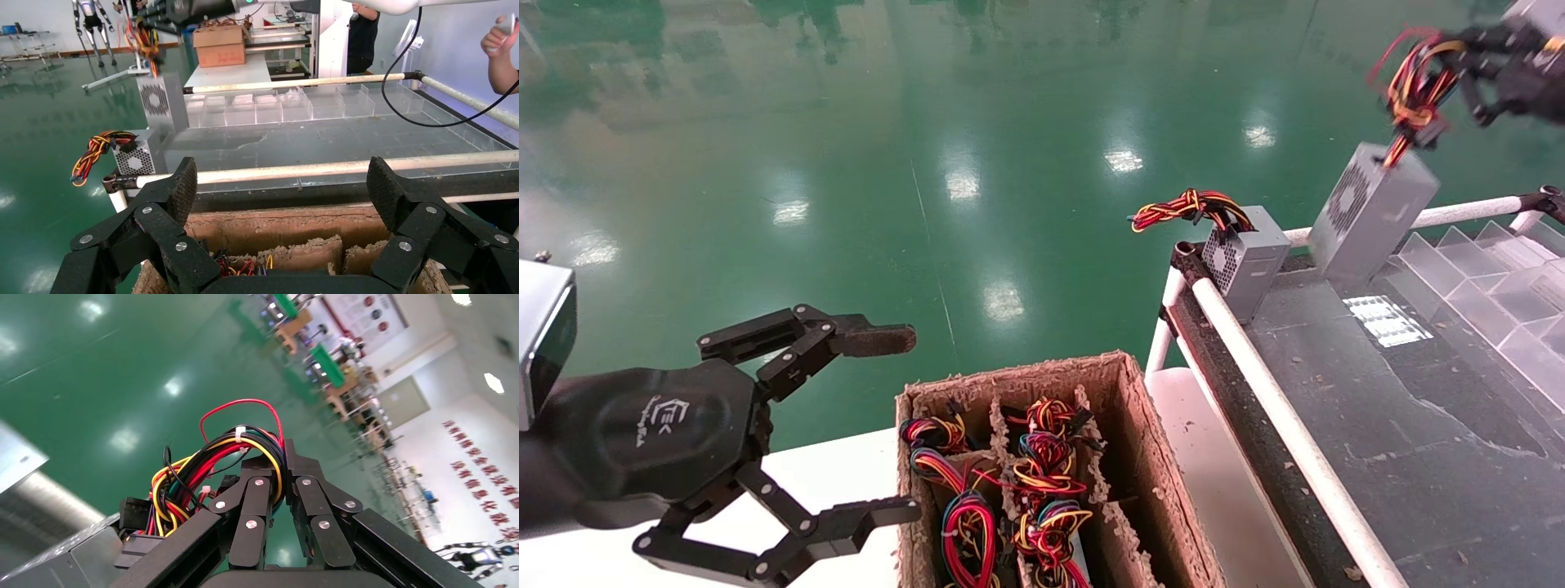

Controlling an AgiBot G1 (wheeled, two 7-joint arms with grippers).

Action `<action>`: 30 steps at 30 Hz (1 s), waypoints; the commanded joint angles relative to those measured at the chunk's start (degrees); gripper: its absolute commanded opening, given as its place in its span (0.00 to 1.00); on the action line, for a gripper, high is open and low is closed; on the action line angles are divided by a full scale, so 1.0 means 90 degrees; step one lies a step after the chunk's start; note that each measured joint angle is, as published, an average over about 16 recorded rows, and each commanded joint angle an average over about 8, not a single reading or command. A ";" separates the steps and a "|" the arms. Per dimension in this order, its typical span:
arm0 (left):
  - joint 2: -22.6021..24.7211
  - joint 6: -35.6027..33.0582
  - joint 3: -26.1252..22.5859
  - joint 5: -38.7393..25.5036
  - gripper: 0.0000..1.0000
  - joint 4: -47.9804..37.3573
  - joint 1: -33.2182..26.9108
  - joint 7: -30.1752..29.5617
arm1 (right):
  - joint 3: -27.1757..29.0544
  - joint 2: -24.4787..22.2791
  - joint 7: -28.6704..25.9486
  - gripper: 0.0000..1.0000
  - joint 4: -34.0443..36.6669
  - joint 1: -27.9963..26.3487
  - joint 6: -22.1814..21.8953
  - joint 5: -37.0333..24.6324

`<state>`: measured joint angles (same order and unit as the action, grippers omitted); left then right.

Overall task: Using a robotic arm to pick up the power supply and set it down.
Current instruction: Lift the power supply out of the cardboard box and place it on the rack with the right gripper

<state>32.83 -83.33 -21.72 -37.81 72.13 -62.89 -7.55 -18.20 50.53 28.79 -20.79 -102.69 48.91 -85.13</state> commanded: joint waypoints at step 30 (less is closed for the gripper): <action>0.0000 0.0000 -0.0001 0.0001 1.00 0.0000 0.0000 0.0001 | -0.0070 0.0833 0.1378 0.02 0.1822 -0.0422 0.0130 -0.0023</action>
<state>32.83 -83.33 -21.73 -37.81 72.13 -62.89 -7.55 -18.82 57.93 41.18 -4.51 -106.44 50.13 -85.34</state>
